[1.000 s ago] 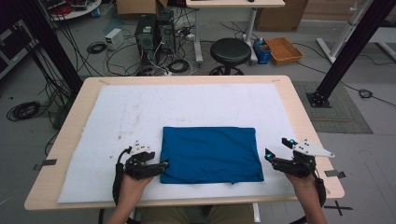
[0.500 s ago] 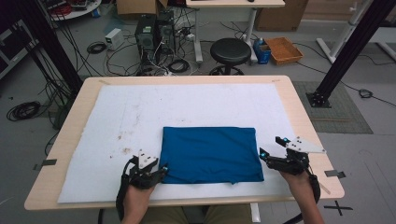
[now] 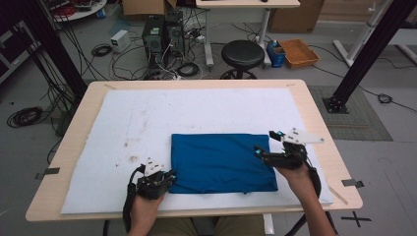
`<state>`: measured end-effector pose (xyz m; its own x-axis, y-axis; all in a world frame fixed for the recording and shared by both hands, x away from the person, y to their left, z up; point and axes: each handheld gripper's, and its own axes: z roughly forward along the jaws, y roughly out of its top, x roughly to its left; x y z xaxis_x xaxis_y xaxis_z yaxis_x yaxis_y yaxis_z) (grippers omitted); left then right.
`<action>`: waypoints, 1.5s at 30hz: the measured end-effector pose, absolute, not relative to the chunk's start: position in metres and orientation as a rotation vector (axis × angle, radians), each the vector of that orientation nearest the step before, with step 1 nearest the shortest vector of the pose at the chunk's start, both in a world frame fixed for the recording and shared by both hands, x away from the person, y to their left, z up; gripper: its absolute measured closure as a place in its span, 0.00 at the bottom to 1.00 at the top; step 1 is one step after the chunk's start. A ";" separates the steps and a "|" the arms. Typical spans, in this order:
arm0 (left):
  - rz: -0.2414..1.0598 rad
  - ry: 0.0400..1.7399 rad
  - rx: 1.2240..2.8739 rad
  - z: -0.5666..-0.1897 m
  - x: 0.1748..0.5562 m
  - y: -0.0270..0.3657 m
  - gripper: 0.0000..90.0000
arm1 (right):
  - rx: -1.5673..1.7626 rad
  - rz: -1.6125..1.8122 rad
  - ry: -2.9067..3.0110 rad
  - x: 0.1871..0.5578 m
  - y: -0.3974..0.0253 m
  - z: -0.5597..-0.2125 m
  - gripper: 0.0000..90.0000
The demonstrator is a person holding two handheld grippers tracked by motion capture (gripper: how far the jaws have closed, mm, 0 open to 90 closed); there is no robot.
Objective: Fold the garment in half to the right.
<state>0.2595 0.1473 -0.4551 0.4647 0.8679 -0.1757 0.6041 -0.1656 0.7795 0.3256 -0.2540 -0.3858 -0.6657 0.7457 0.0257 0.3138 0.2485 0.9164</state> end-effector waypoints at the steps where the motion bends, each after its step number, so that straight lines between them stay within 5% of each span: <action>1: 0.381 1.242 1.862 -0.455 0.260 0.148 0.94 | 0.956 1.402 2.132 0.333 -0.244 -0.381 0.22; 7: 0.358 1.239 1.854 -0.456 0.261 0.151 0.94 | 0.872 1.366 2.268 0.371 -0.174 -0.365 0.22; 14: 0.349 1.232 1.850 -0.457 0.262 0.152 0.93 | 0.856 1.276 2.441 0.408 -0.088 -0.385 0.23; 26: 0.329 1.234 1.839 -0.457 0.262 0.153 0.91 | 0.791 0.955 2.612 0.443 0.005 -0.419 0.57; 29: 0.315 1.229 1.836 -0.457 0.262 0.153 0.87 | 0.744 0.891 2.630 0.445 0.018 -0.427 0.63; 32: 0.332 1.223 1.849 -0.457 0.261 0.151 0.85 | 0.719 0.894 2.648 0.446 0.024 -0.434 0.80; 36: 0.333 1.226 1.854 -0.457 0.263 0.153 0.93 | 0.668 0.898 2.672 0.444 0.026 -0.434 0.96; 45: 0.290 1.191 1.816 -0.454 0.264 0.156 0.95 | 0.759 1.061 2.642 0.445 0.010 -0.424 0.98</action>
